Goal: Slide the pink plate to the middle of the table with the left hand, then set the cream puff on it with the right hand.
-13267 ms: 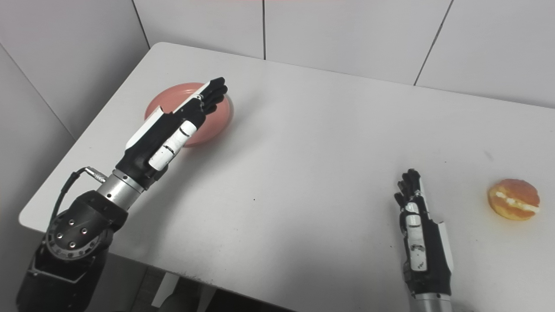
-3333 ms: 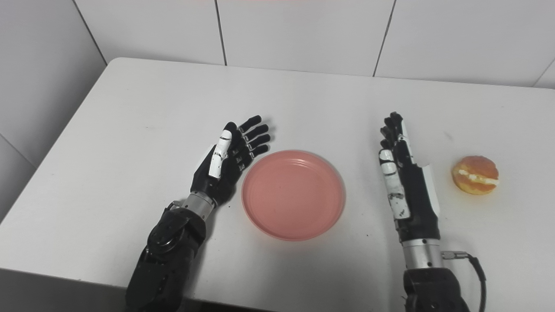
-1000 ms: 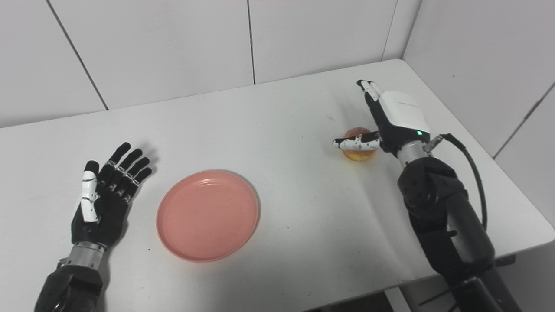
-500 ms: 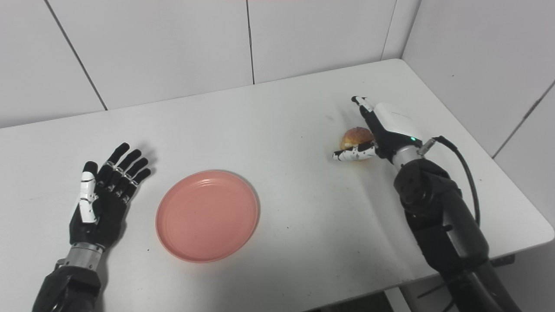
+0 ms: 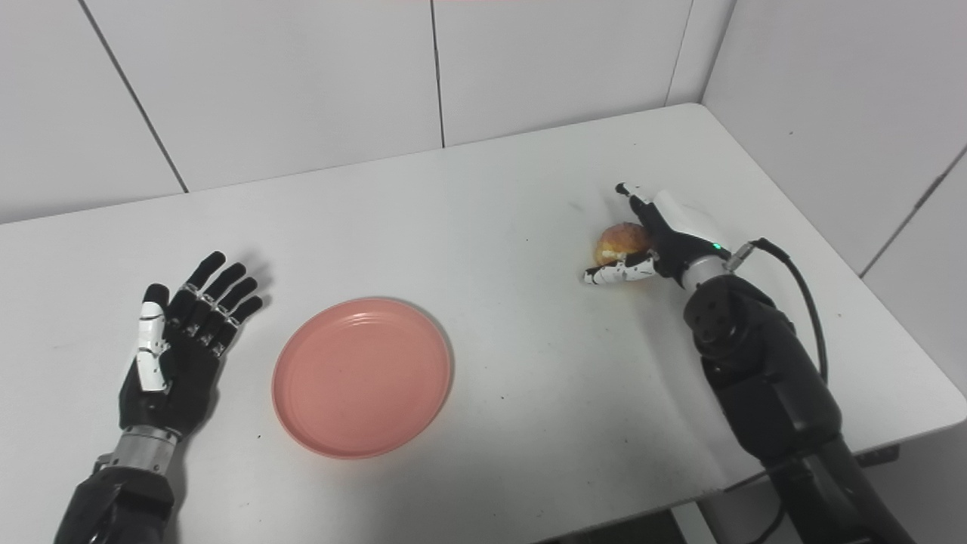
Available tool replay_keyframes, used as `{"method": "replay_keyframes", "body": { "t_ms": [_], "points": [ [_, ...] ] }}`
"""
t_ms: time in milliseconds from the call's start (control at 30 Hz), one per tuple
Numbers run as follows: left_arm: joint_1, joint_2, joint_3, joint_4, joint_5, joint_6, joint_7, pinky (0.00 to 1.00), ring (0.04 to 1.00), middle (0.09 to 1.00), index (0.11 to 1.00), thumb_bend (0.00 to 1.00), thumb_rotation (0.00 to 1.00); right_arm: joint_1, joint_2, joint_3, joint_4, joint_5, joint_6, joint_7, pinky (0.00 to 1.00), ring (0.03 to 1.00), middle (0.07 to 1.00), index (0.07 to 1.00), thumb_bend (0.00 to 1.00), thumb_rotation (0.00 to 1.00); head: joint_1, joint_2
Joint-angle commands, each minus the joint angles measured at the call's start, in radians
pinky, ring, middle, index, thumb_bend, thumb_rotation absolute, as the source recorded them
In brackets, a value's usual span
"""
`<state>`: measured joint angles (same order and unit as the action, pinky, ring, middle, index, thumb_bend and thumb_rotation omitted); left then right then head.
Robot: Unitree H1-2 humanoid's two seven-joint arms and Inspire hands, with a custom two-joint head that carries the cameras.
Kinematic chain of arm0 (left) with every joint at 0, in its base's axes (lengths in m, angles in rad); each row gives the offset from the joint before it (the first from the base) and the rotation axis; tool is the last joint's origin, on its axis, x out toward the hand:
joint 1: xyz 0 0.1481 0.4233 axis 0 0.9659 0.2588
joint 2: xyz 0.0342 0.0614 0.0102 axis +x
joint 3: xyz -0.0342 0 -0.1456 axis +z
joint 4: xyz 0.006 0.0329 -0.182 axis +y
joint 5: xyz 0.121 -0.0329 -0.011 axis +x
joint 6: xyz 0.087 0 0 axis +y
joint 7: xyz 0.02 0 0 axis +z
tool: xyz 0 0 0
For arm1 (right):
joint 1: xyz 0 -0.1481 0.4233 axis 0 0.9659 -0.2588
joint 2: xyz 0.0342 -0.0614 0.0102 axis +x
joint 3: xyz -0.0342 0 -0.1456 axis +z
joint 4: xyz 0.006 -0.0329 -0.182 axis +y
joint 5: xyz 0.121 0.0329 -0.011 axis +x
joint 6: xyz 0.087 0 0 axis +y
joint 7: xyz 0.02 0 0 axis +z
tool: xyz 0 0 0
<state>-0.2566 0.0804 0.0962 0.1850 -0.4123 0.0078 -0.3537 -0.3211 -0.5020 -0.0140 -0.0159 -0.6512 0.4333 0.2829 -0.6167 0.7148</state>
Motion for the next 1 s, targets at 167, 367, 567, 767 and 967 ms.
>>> {"method": "replay_keyframes", "body": {
  "t_ms": [167,367,567,767,967],
  "points": [
    [0.045,0.003,0.005,0.011,-0.009,0.002,-0.004,0.84,0.845,0.844,0.831,0.47,1.00,-0.043,-0.049,0.010,0.024,0.019,-0.006,-0.037,0.76,0.890,0.946,0.924,0.91,0.31,0.004,0.003],
    [0.046,0.002,0.007,0.006,-0.015,0.010,-0.008,0.85,0.852,0.854,0.841,0.47,1.00,-0.037,-0.062,0.020,0.015,0.019,0.015,-0.029,0.76,0.883,0.924,0.916,0.90,0.29,0.003,0.005],
    [0.048,0.001,0.006,0.001,-0.012,0.015,-0.003,0.84,0.847,0.848,0.835,0.47,1.00,-0.032,-0.067,0.023,0.002,0.014,0.027,-0.020,0.73,0.840,0.875,0.868,0.88,0.29,0.008,0.006],
    [0.050,0.002,0.006,-0.003,-0.012,0.017,-0.004,0.85,0.853,0.857,0.843,0.47,0.99,-0.030,-0.066,0.025,0.000,0.032,0.023,-0.009,0.71,0.792,0.827,0.811,0.85,0.25,0.008,0.006],
    [0.050,0.000,0.005,-0.003,-0.007,0.009,-0.003,0.84,0.849,0.848,0.835,0.47,1.00,-0.029,-0.073,0.023,0.011,0.070,0.002,-0.014,0.56,0.599,0.639,0.667,0.78,0.11,0.013,0.008]
  ]
}}
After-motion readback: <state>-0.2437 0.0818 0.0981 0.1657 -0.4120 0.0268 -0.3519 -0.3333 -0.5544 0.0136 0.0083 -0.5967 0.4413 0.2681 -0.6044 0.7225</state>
